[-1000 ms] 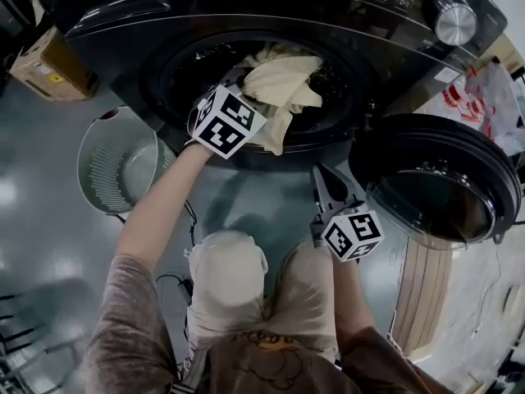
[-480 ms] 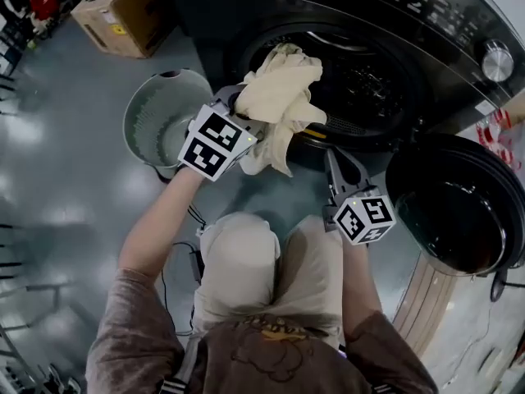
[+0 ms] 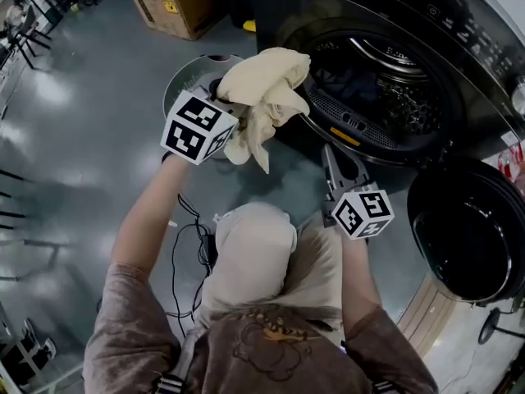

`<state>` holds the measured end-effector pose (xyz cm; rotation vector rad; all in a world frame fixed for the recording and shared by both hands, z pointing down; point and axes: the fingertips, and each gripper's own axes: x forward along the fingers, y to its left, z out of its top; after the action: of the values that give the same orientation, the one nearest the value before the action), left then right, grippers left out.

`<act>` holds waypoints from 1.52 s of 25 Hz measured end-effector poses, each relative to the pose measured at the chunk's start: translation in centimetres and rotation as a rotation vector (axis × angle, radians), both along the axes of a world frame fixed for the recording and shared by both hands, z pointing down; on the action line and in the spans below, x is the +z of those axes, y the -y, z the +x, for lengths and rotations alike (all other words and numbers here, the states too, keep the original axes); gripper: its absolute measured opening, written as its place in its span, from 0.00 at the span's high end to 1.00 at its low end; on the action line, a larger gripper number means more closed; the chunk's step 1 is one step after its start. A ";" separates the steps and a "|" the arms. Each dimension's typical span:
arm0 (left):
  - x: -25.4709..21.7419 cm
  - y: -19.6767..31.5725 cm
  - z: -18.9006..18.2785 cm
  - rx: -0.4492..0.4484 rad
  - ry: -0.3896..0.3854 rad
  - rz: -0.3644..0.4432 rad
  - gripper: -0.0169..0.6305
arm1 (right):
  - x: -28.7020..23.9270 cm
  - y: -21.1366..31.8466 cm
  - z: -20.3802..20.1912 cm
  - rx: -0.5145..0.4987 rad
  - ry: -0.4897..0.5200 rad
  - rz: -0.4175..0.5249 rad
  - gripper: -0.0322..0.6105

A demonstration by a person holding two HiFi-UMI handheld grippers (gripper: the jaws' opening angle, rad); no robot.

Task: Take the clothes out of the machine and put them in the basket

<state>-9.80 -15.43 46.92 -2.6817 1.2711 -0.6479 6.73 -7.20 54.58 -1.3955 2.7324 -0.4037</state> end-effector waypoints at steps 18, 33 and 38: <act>9.8 4.2 -14.4 -0.450 -0.094 -0.145 0.79 | 2.9 -0.1 -3.1 -0.096 -0.024 -0.052 0.95; 16.9 5.5 -15.9 -0.510 -0.031 -0.285 0.46 | 3.8 0.3 -2.5 -0.063 -0.037 -0.069 0.95; 14.7 5.3 -13.6 -0.451 -0.055 -0.236 0.44 | 3.7 0.3 -2.1 -0.052 -0.038 -0.067 0.95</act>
<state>-23.38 -20.68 61.59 -2.6123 1.9559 -0.8213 4.60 -7.54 58.31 -1.3633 2.8161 -0.4813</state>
